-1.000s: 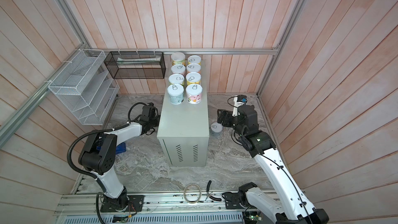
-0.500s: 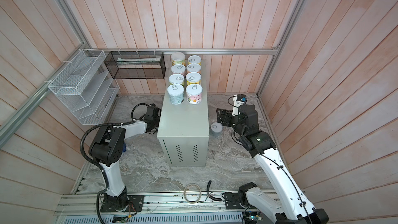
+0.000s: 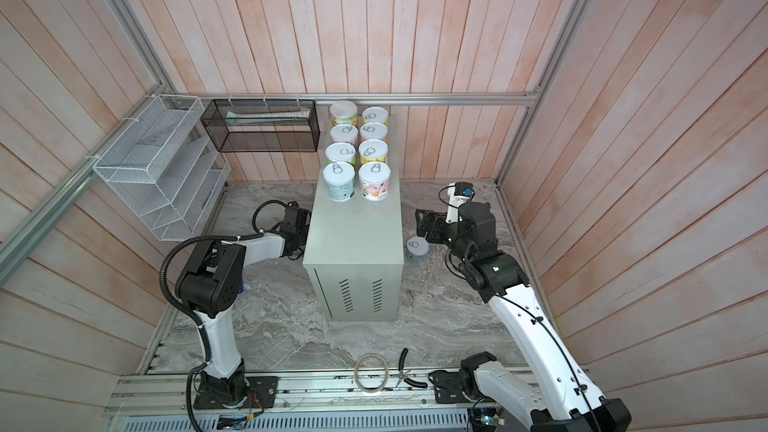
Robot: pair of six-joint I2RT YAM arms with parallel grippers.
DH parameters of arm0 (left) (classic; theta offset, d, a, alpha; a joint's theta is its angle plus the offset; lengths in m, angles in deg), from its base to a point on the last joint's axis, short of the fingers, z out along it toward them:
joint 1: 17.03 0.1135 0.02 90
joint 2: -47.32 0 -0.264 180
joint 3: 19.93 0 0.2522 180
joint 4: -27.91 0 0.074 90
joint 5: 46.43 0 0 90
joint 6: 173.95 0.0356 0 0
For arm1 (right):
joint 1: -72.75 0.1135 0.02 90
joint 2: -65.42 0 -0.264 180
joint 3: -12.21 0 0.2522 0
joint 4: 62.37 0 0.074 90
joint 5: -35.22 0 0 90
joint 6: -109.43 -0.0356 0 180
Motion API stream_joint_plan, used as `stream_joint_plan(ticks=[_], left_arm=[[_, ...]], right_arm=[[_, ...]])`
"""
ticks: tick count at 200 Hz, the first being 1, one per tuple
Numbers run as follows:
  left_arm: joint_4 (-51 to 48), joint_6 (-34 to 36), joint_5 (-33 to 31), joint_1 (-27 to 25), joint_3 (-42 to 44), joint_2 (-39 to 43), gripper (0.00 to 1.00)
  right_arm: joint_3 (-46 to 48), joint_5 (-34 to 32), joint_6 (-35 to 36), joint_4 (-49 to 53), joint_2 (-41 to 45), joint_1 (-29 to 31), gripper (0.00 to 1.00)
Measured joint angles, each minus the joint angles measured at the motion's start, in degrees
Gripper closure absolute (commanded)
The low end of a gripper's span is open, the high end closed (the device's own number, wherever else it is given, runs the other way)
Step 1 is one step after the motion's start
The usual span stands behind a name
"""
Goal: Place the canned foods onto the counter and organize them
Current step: 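Withdraw the right gripper beside the cabinet while left gripper grasps the floor can, then lift the white-lidded can over the cabinet top with the left gripper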
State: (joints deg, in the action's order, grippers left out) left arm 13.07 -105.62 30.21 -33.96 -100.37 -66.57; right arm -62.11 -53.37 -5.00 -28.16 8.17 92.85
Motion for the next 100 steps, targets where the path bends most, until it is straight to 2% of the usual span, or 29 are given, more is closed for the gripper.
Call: stream_joint_plan(ticks=[50,70,100], left_arm=[[-4.70,0.68,1.75,-0.28,2.10,3.80,1.00],[-8.48,0.66,4.04,-0.50,4.94,9.60,1.00],[-13.97,0.02,8.11,-1.01,9.42,22.38,1.00]], right_arm=[[3.78,0.90,-0.68,-1.66,0.00,-0.61,0.15],[4.50,1.11,-0.66,-2.08,0.04,-1.97,0.15],[6.23,2.03,-0.63,-3.02,0.46,-5.01,0.15]])
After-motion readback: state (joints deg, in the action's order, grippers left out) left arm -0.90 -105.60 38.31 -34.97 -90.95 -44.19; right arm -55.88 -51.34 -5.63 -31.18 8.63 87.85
